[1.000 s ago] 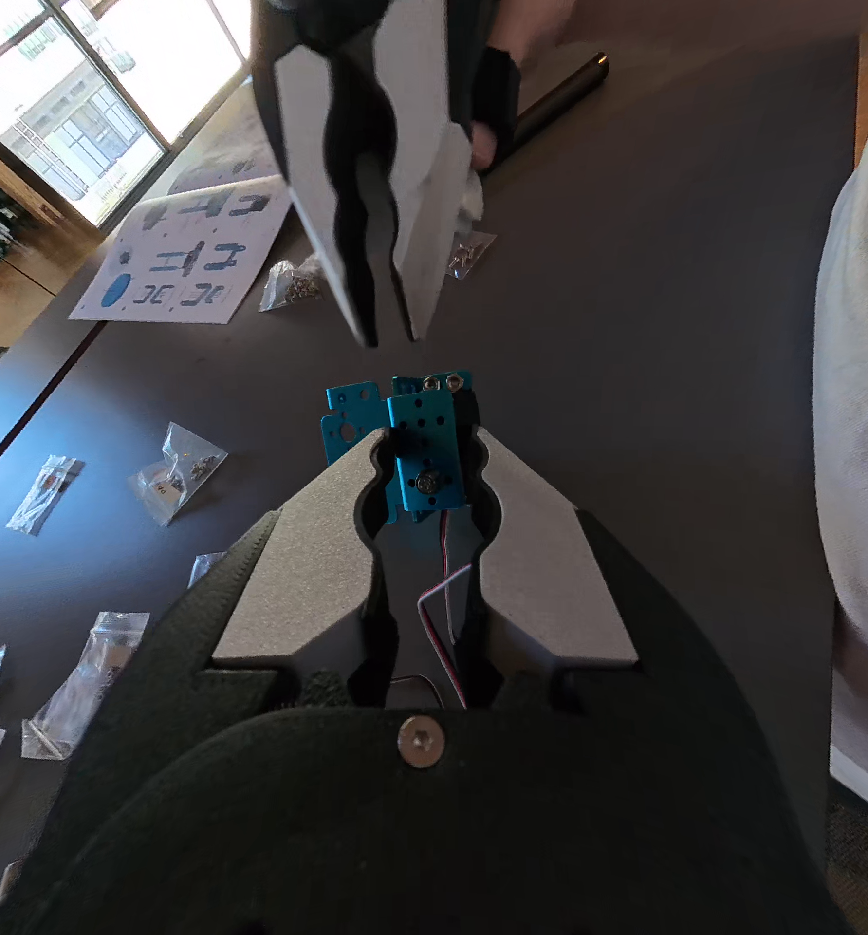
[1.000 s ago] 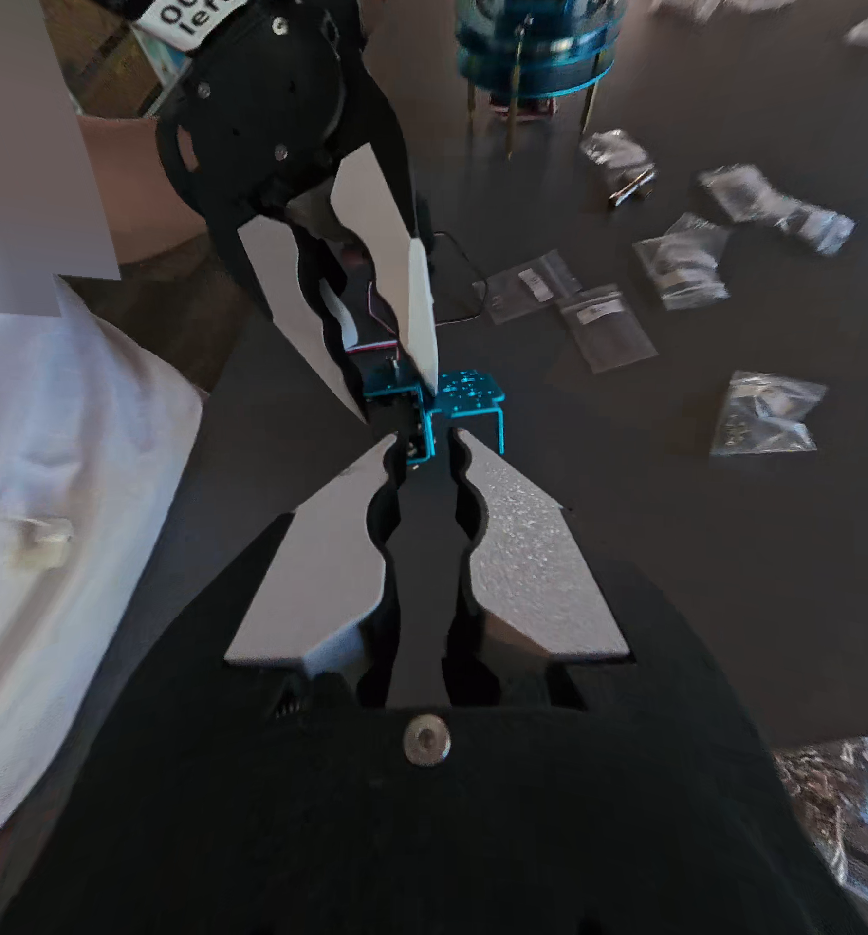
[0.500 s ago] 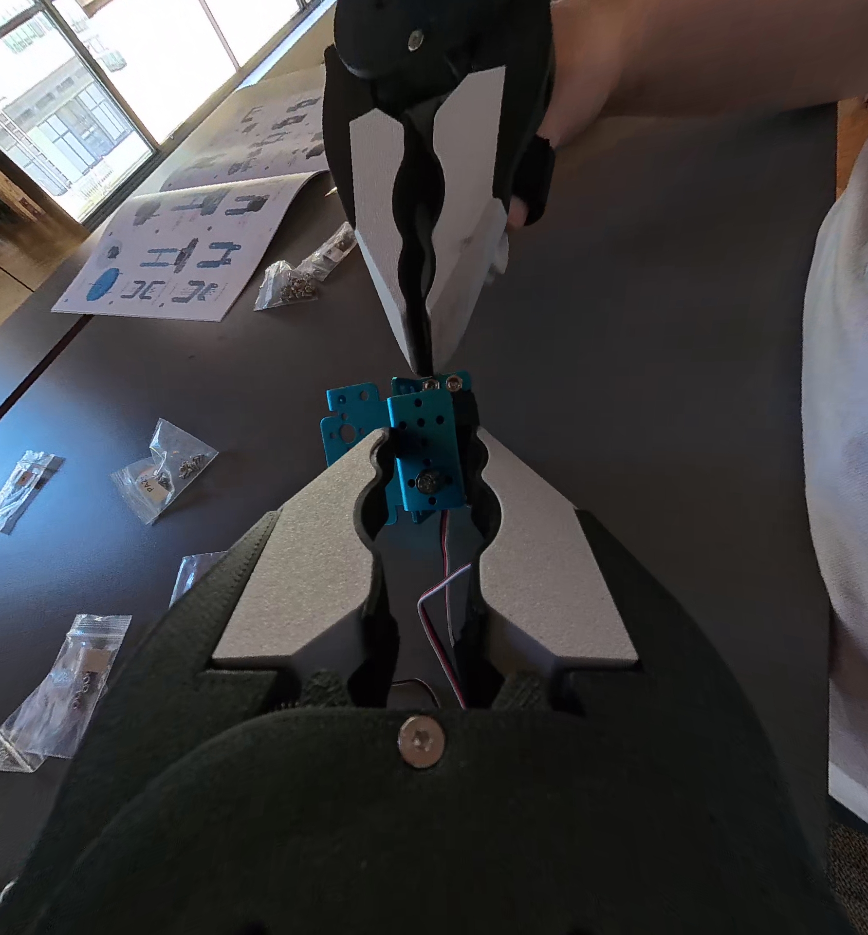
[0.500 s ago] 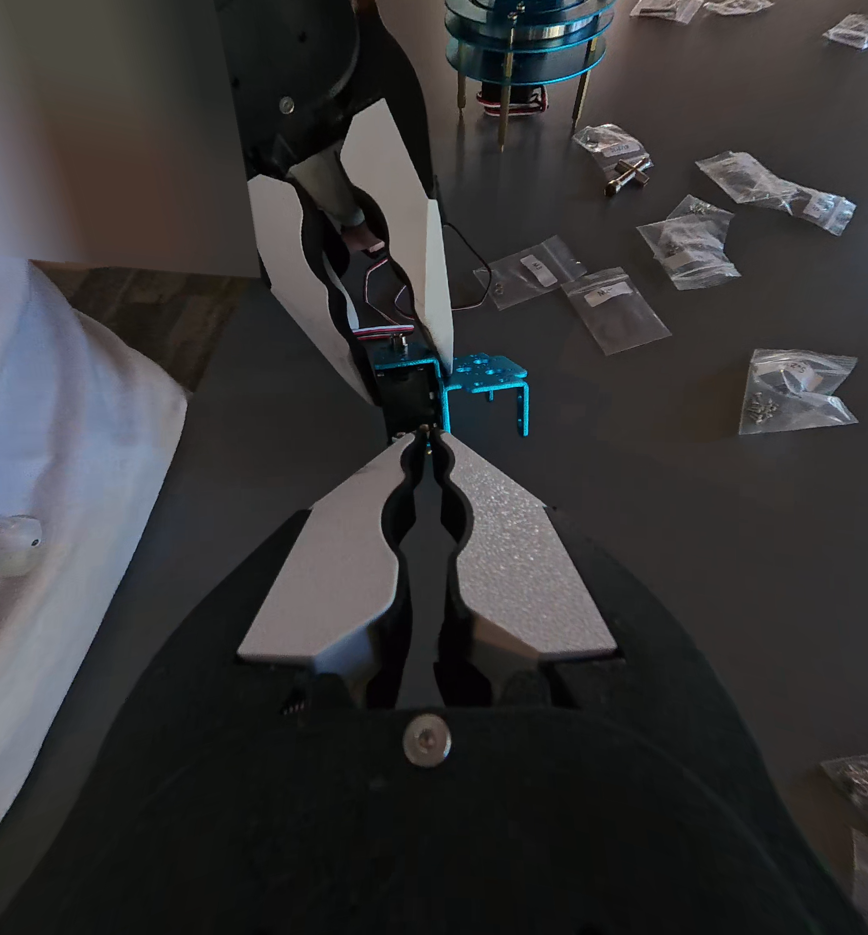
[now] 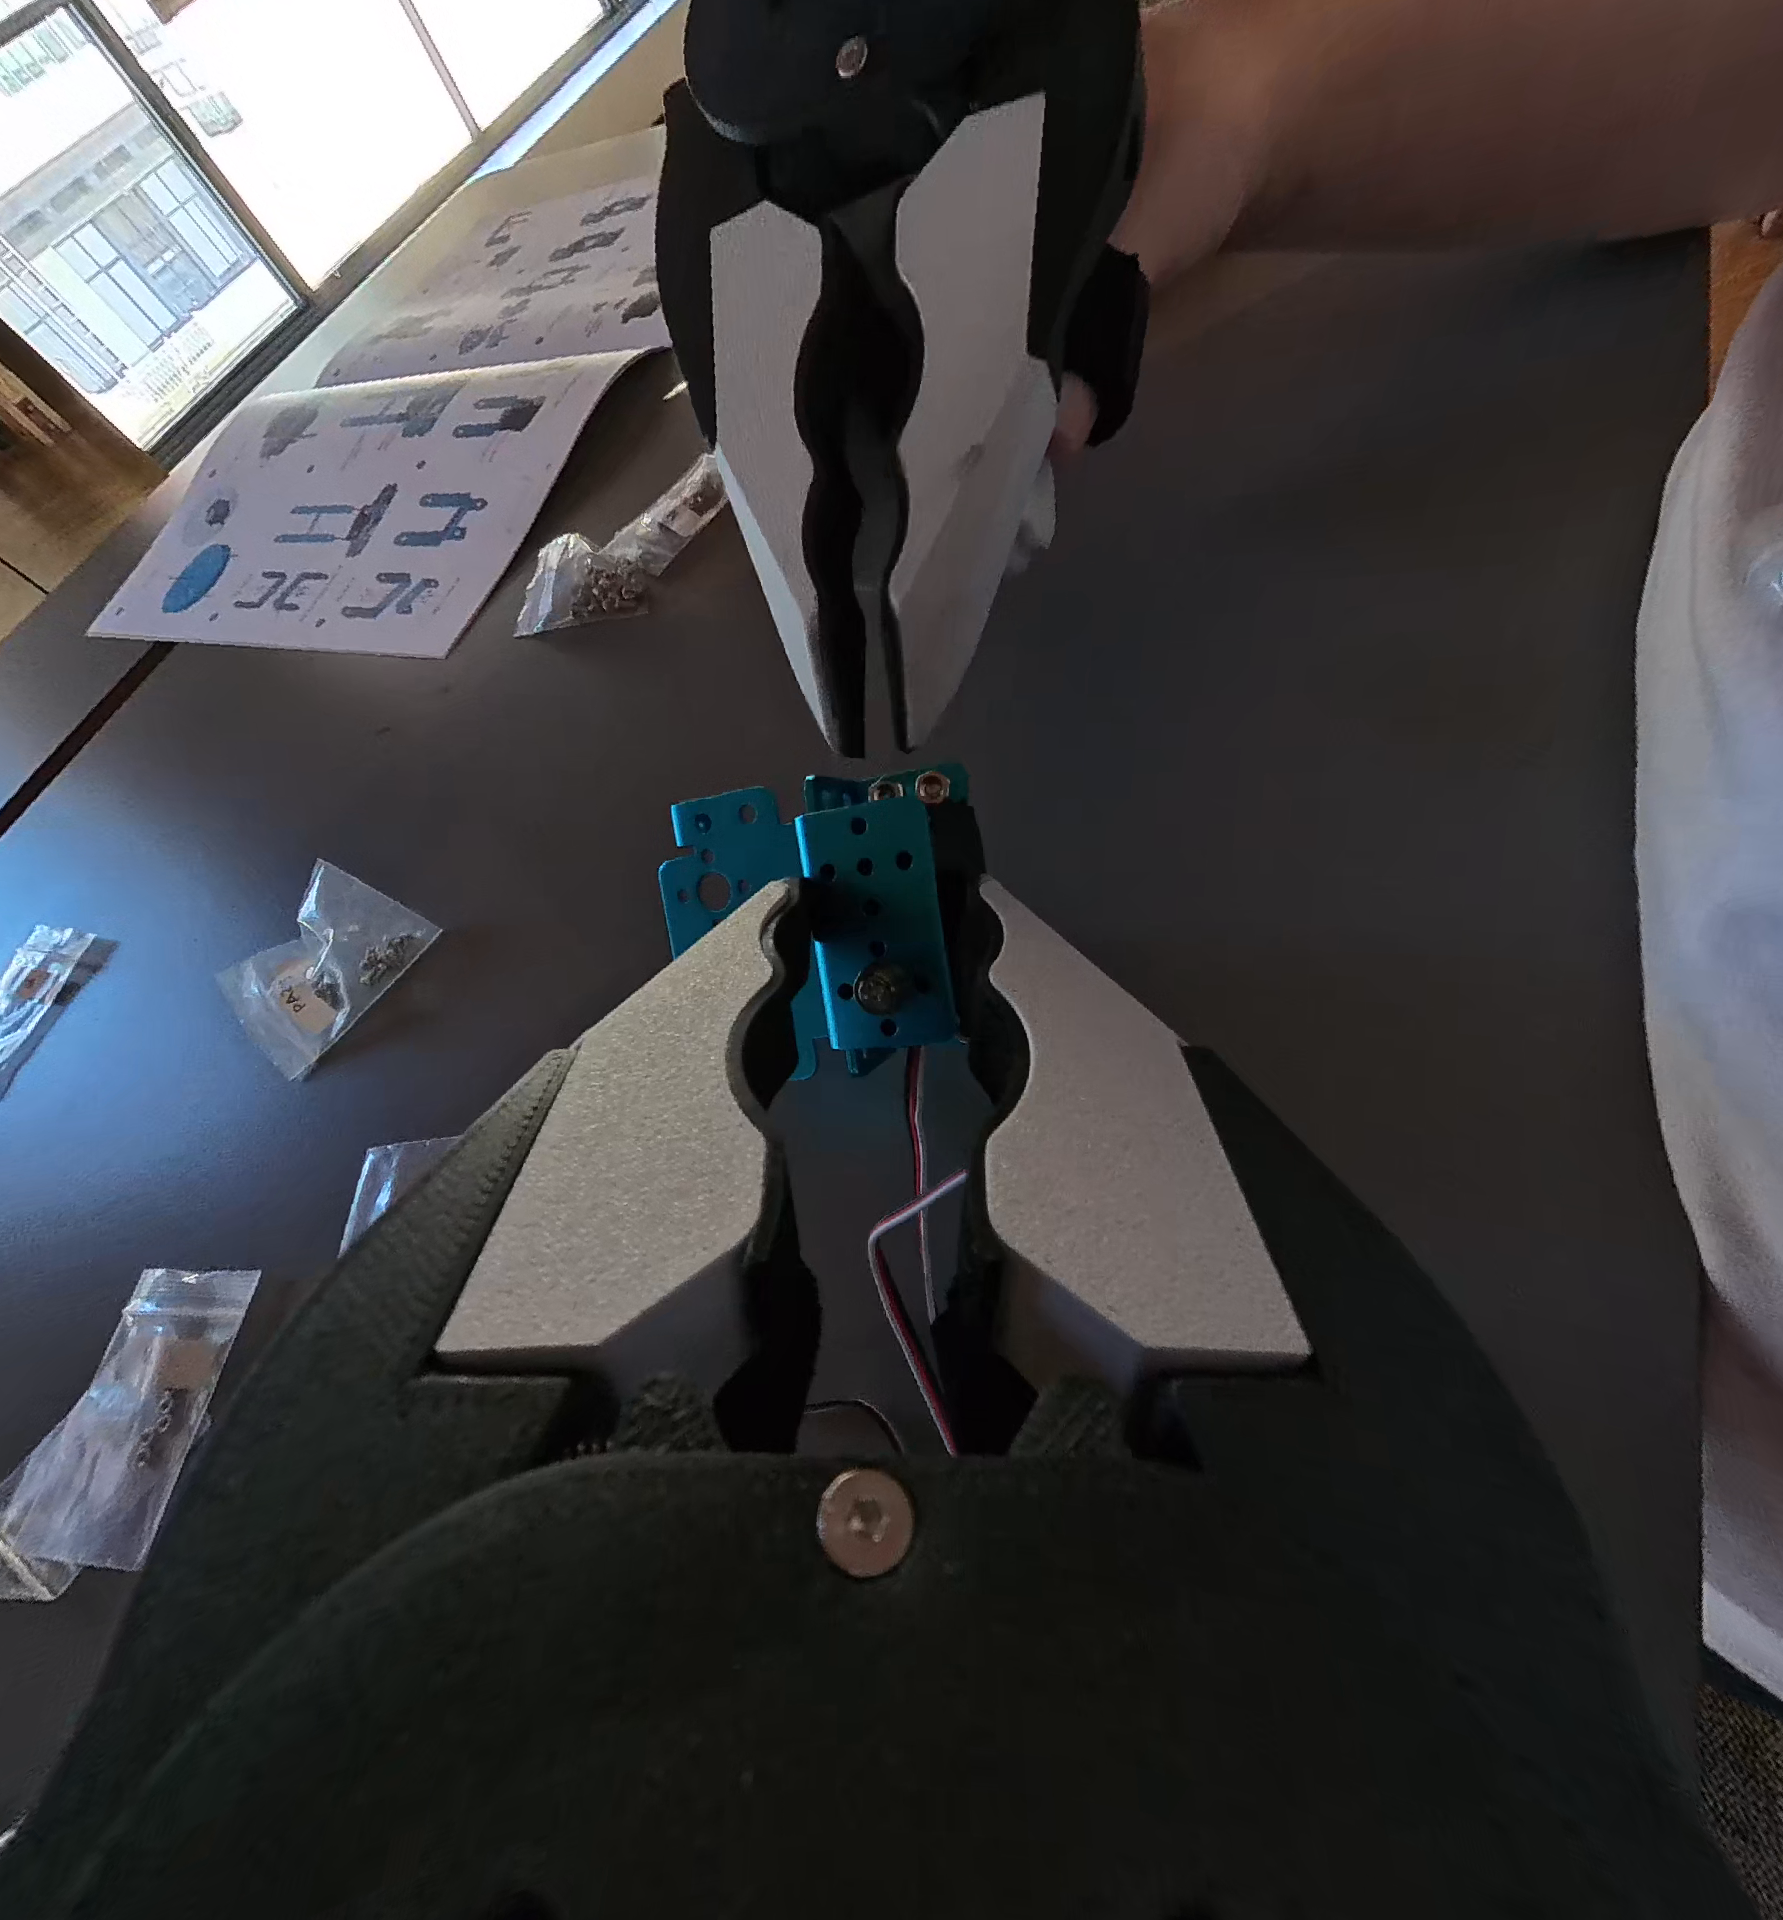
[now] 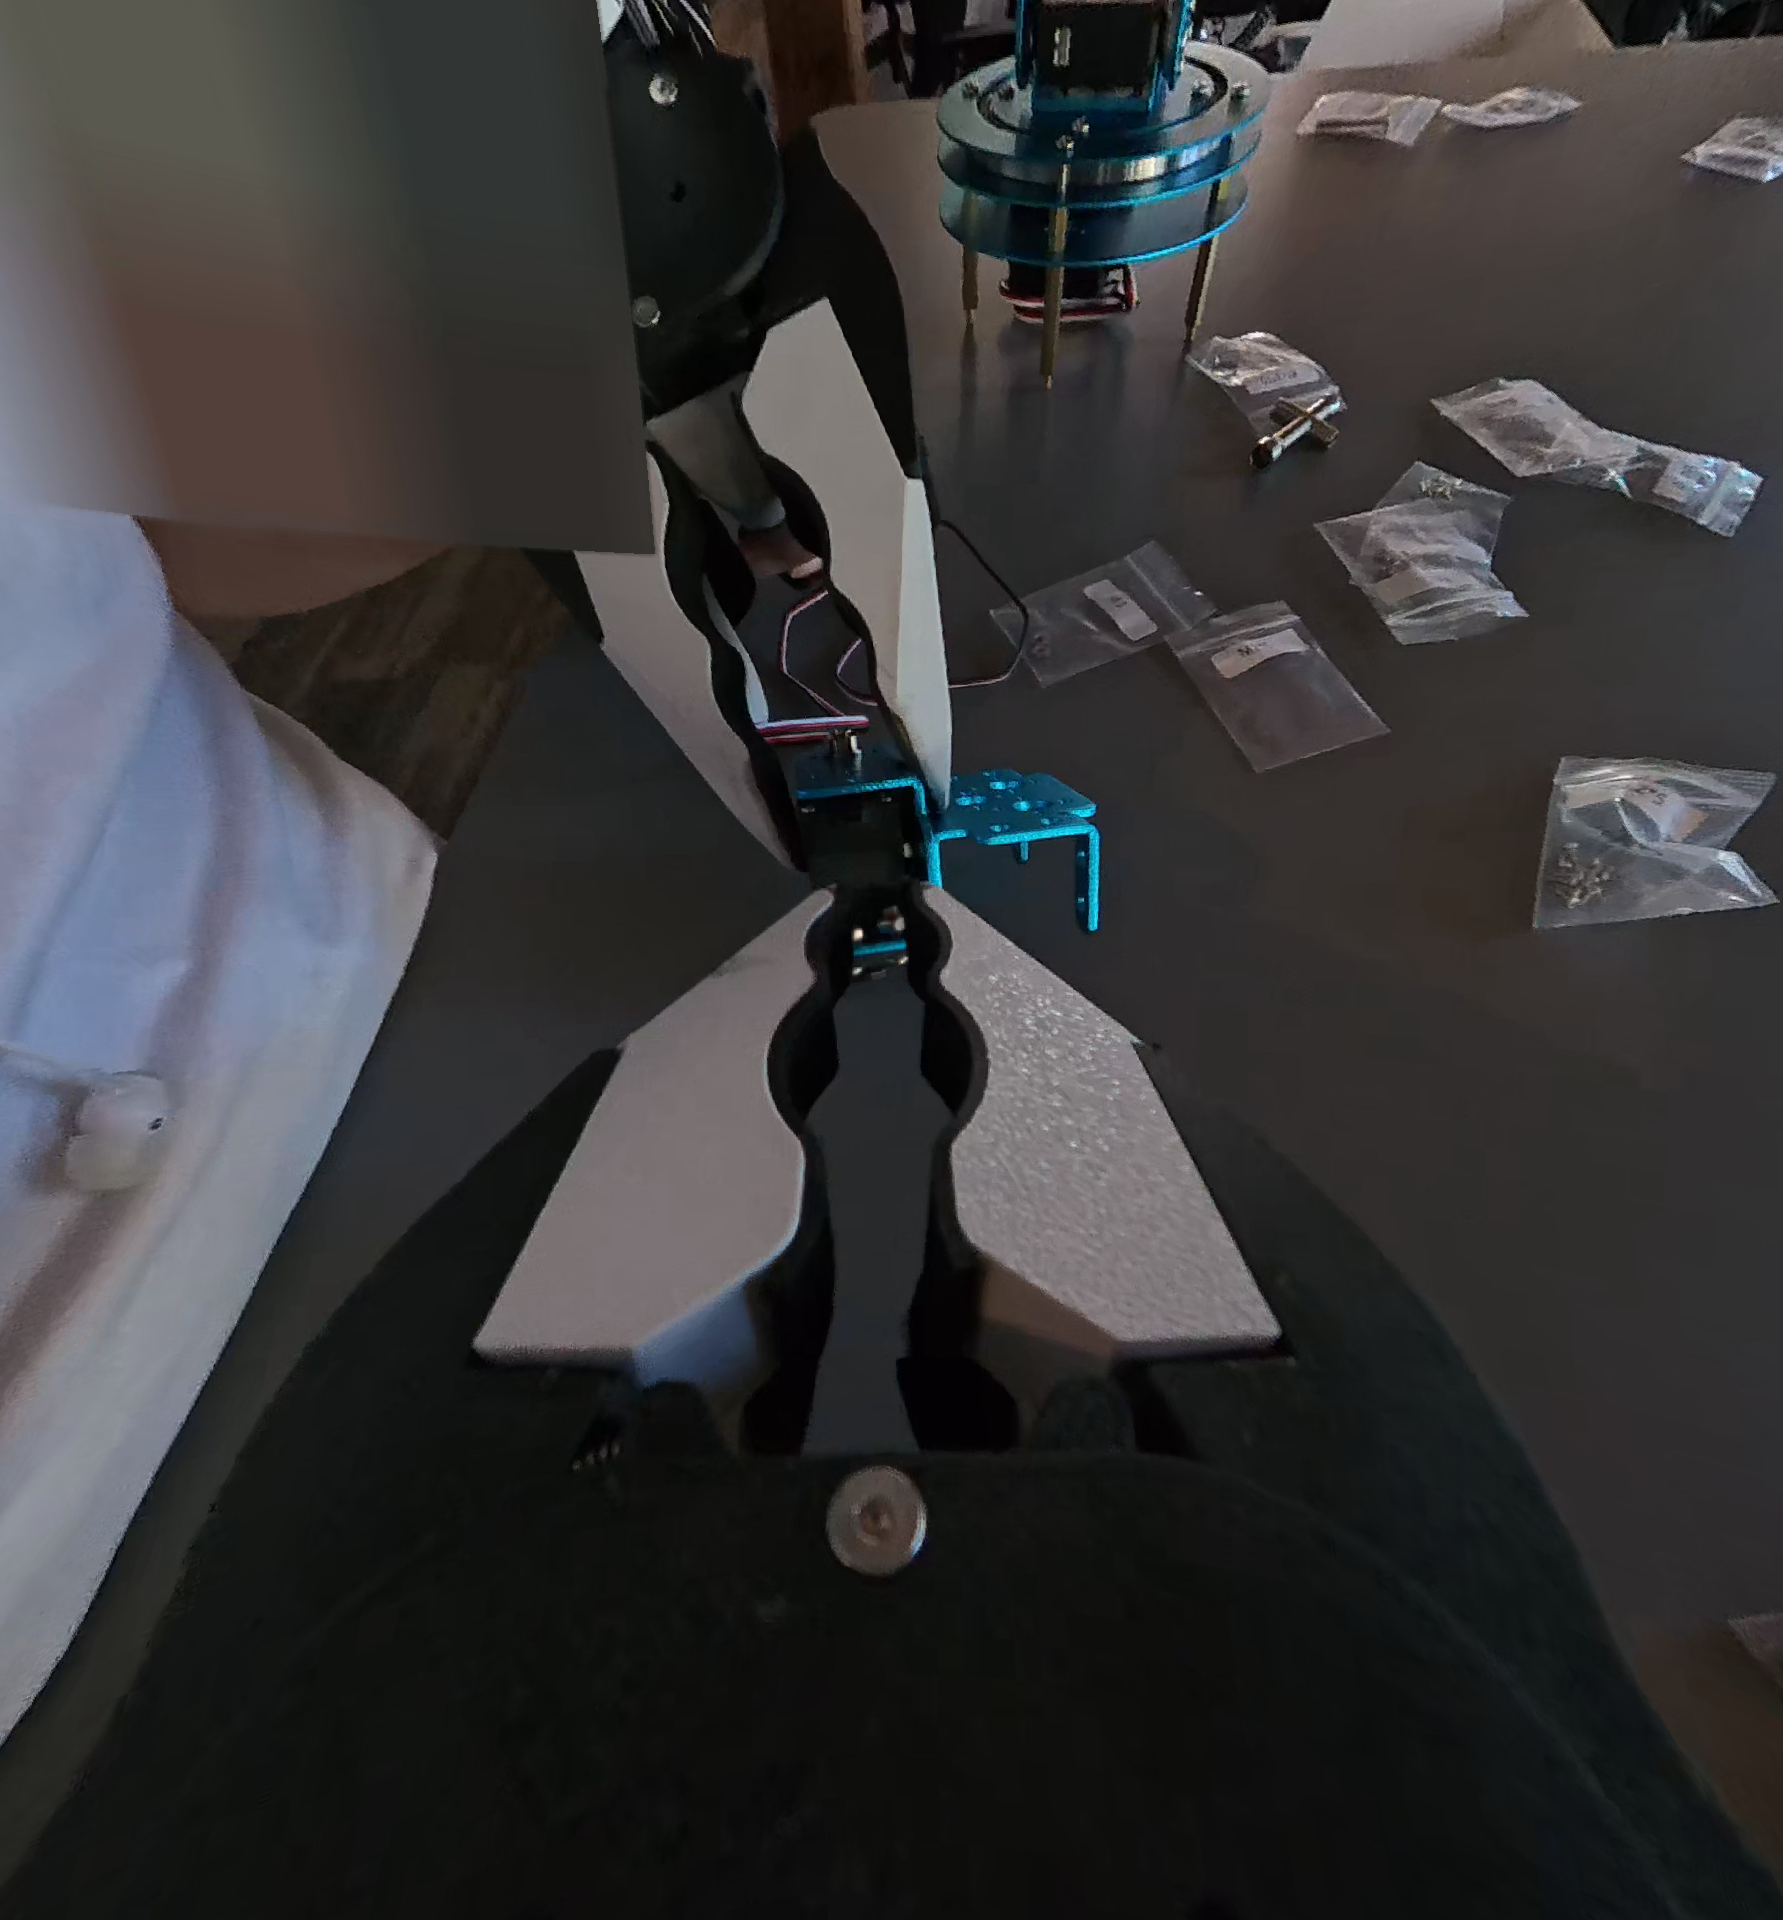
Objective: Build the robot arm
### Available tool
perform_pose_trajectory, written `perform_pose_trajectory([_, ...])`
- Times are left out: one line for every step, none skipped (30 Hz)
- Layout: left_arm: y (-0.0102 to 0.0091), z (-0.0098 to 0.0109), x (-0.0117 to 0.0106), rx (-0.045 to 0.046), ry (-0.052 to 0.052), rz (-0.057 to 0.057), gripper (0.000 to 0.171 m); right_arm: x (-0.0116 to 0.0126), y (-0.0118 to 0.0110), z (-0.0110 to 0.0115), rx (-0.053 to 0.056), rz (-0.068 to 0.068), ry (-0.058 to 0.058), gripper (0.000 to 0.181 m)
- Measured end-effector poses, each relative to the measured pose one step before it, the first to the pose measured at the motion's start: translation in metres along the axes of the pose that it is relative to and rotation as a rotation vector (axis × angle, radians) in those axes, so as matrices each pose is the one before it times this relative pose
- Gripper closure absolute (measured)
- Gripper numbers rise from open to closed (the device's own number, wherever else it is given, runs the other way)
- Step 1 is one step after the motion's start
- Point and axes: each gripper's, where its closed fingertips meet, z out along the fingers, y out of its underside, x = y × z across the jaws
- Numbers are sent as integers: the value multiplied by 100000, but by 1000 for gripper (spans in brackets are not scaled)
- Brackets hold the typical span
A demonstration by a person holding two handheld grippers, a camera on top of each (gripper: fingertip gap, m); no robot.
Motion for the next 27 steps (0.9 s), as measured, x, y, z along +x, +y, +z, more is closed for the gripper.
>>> perform_pose_trajectory([-10, 15, -4, -97, -15, 14, 142, -25, 50, -60, 315, 586, -193, 169])
perform_pose_trajectory([-12, 19, 5, -46, -57, 128, 142, -120, 114, 0, -213, 217, -613, 166])
perform_pose_trajectory([-1, 3, 3, -45, -43, 13, 142, -144, 135, 30, -493, -119, -542, 164])
perform_pose_trajectory([8, -4, 5, -55, -14, -98, 142, -1, 151, 39, -795, -257, 533, 164])
perform_pose_trajectory([-5, -4, -3, -14, -4, -137, 142, -21, 99, 36, -553, -851, 534, 164])
perform_pose_trajectory([4, 1, -2, -12, -26, -154, 142, -8, 44, 37, -226, -1120, 782, 163])
perform_pose_trajectory([5, 7, -3, -54, -39, -153, 142, 65, 79, 32, -494, -941, 1189, 163])
perform_pose_trajectory([-3, -4, -1, -86, -73, -28, 142, -28, 96, 45, -647, -751, 502, 163])
perform_pose_trajectory([-1, 4, -2, -42, -76, 18, 142, -131, 77, 57, -428, -444, -157, 162])
perform_pose_trajectory([-3, 5, -3, 37, -35, -164, 142, -119, 54, 39, -344, -338, -180, 162])
perform_pose_trajectory([-3, 8, -2, 51, 1, -241, 142, -42, 29, -7, -66, -549, 422, 162])
perform_pose_trajectory([11, -9, -15, 33, -1, -222, 142, -75, 47, -36, -329, -630, 146, 163])
perform_pose_trajectory([19, -7, -11, 19, -47, -202, 142, -106, 3, -66, -179, -775, 57, 164])
perform_pose_trajectory([1, -9, -8, -4, -17, -246, 142, -103, -43, -81, 130, -814, 100, 165])
perform_pose_trajectory([13, -13, 3, -56, -31, -121, 142, 42, -34, -61, 126, -242, 781, 165])
perform_pose_trajectory([0, -3, 9, -75, -79, 132, 142, 7, 0, -55, -28, 3, 223, 165])
perform_pose_trajectory([-5, 3, 3, -27, -78, 90, 142, 28, -48, -31, 316, -116, 314, 165])
perform_pose_trajectory([-8, 13, 4, -25, -52, -2, 142, 154, -107, -17, 691, -234, 1004, 162])
perform_pose_trajectory([-10, 17, 5, 0, 4, -42, 142, 124, -84, 33, 531, -253, 687, 158])
perform_pose_trajectory([-8, 7, -10, -14, 32, -86, 142, -2, -17, 102, -44, -143, -180, 156])
perform_pose_trajectory([6, 9, -9, -49, 18, -92, 142, -104, 61, 144, -707, -269, -729, 156])
perform_pose_trajectory([-4, 2, -4, -56, 13, -73, 142, -18, 90, 147, -808, -614, 140, 155])
perform_pose_trajectory([4, 4, -6, -67, -77, -49, 142, -15, 124, 127, -955, -901, 290, 155])
perform_pose_trajectory([-2, -5, 6, 49, -18, -128, 142, -70, 134, 104, -941, -547, -28, 154])
perform_pose_trajectory([1, -7, -4, 90, 31, -181, 142, 12, -17, -8, -41, -298, 516, 154])
perform_pose_trajectory([0, -10, 52, 164, 283, -182, 142, -35, -13, -71, -43, 44, 145, 155])
perform_pose_trajectory([-15, -5, 61, 176, 385, -127, 142, -13, -36, -117, 113, -8, 140, 157])
